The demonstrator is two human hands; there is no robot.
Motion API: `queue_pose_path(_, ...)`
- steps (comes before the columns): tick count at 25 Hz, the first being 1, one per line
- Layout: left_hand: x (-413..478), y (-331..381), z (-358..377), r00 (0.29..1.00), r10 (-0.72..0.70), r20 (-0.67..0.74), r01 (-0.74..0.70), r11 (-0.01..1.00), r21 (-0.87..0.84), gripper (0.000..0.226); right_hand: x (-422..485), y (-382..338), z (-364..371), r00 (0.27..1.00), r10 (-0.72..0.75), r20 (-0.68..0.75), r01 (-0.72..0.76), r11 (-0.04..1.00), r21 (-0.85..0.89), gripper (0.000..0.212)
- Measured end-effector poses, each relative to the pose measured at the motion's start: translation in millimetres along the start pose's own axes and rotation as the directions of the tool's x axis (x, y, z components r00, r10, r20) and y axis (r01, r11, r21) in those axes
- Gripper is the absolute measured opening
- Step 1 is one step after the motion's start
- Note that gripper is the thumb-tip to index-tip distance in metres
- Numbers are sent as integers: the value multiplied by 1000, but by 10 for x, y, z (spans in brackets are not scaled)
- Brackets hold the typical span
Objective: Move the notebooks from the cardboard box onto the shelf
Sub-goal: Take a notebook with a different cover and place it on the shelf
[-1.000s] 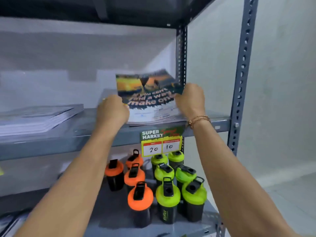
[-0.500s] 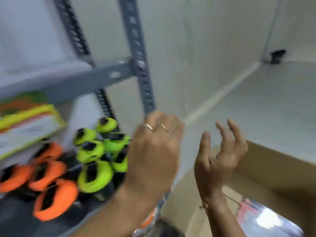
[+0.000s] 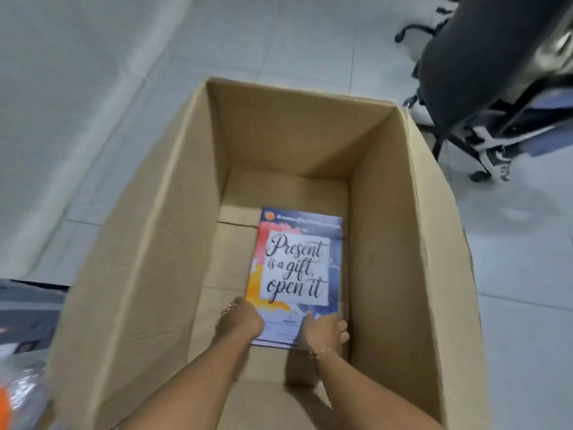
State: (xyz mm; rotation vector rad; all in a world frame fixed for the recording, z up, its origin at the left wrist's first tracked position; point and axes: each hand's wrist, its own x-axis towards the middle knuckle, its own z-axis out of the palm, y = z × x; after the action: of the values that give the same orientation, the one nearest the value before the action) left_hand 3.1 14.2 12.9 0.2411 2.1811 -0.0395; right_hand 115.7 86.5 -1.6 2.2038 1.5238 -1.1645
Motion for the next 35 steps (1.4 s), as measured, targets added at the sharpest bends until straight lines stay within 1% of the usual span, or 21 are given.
queue_pose_path(2,93,42,176,997,-82,2,82,990,-114,51,150,117,33,1000,-14,-19,13,1000,-14,61)
queue_pose_path(5,151,134,260,986,-152,-61,135,966,-219,41,233,90,18,999,13,-51,-13,1000,0,51)
queue_pose_path(9,34,159,162,979,-152,-136,138,984,-113,33,80,40,-5,986,52,-156,-53,999,-2,39)
queue_pose_path(13,-344,172,-181,952,70,-298,-59,997,49,29,-292,-176,-263,978,22,-209,11,988,156,35)
queue_pose_path(17,-1116,45,-816,858,225,-463,-284,957,-60,24,-984,-465,-749,925,-143,-353,274,894,356,31)
queue_pose_path(19,-1728,-204,-1202,707,276,-652,-458,880,-124,25,-1520,-547,-1001,829,-271,-490,514,716,473,38)
queue_pose_path(20,-2093,-384,-1379,589,273,-761,-546,828,-125,27,-1840,-567,-1091,742,-331,-583,655,543,525,43)
queue_pose_path(22,-2849,-784,-1672,242,201,-949,-679,734,-18,39,-2515,-593,-1173,530,-416,-739,840,139,525,40)
queue_pose_path(23,-3253,-1060,-1811,8,122,-992,-699,710,81,45,-3028,-611,-1133,501,-476,-723,815,-23,580,38)
queue_pose_path(24,-3613,-1306,-1892,-186,62,-981,-689,703,175,48,-2756,-1151,-796,567,-470,-677,717,-122,686,43)
queue_pose_path(25,-3944,-1540,-1945,-329,25,-944,-654,715,247,49,-2437,-1363,-233,489,-576,-655,668,-235,706,55)
queue_pose_path(26,-4289,-1798,-1983,-442,-3,-897,-580,764,283,48,-2290,-1740,134,381,-686,-620,534,-384,753,77)
queue_pose_path(27,-4624,-2046,-2009,-530,-37,-847,-496,824,275,48,-2458,-2091,299,302,-795,-526,345,-423,838,100)
queue_pose_path(28,-4932,-2277,-2032,-597,-94,-797,-430,876,219,50,-2921,-2290,217,265,-839,-475,306,-394,867,108)
queue_pose_path(29,-5174,-2481,-2062,-624,-174,-762,-416,899,135,53,-3603,-2212,-20,205,-841,-501,369,-408,835,97)
queue_pose_path(30,-5347,-2620,-2120,-612,-260,-747,-441,896,49,56,-4330,-1830,-424,149,-843,-516,410,-422,808,79)
queue_pose_path(31,-5531,-2801,-2160,-602,-327,-728,-436,899,-44,55,-5147,-1400,-987,-52,-792,-608,445,-563,696,68)
queue_pose_path(32,-5687,-2951,-2208,-594,-371,-714,-403,905,-135,51,-5794,-1049,-1436,-140,-753,-643,395,-638,661,62)
queue_pose_path(33,-5785,-3080,-2296,-578,-393,-715,-356,910,-212,44,-6317,-849,-1662,-202,-750,-629,449,-642,621,57)
queue_pose_path(34,-5847,-3205,-2399,-571,-397,-718,-306,915,-263,40,-6402,-1165,-1575,-247,-787,-565,462,-608,646,52)
queue_pose_path(35,-5868,-3316,-2513,-560,-407,-722,-278,913,-299,37,-6585,-1250,-1559,-348,-843,-410,531,-538,654,46)
